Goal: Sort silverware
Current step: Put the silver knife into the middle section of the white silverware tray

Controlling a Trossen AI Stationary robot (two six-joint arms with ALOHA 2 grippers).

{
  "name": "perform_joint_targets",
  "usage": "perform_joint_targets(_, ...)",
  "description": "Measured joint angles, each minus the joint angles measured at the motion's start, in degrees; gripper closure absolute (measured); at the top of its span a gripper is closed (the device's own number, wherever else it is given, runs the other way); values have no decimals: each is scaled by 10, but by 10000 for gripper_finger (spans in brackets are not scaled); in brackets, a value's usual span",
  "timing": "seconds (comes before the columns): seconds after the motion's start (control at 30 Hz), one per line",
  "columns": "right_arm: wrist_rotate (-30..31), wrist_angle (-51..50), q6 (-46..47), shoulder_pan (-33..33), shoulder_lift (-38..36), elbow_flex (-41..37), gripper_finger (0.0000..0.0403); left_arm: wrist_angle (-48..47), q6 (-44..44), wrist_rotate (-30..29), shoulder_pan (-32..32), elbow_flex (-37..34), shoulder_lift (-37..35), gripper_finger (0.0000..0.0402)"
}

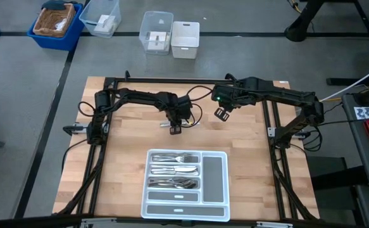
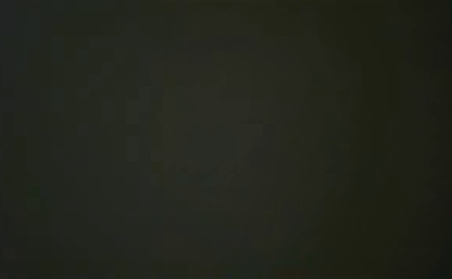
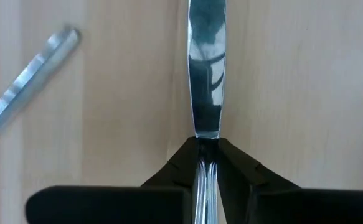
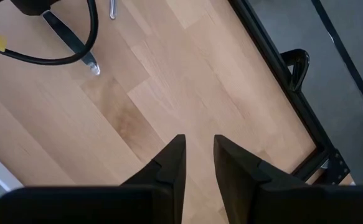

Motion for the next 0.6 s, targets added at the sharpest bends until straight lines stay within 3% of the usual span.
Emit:
perform_joint_targets(0.4,0,-14,0,0,0,0,320,-36,0,2,1,11,-6,368)
perform_joint_targets(0.6,0,-14,-4,0,0,0,320,-58,-5,2,1,11,-7,388)
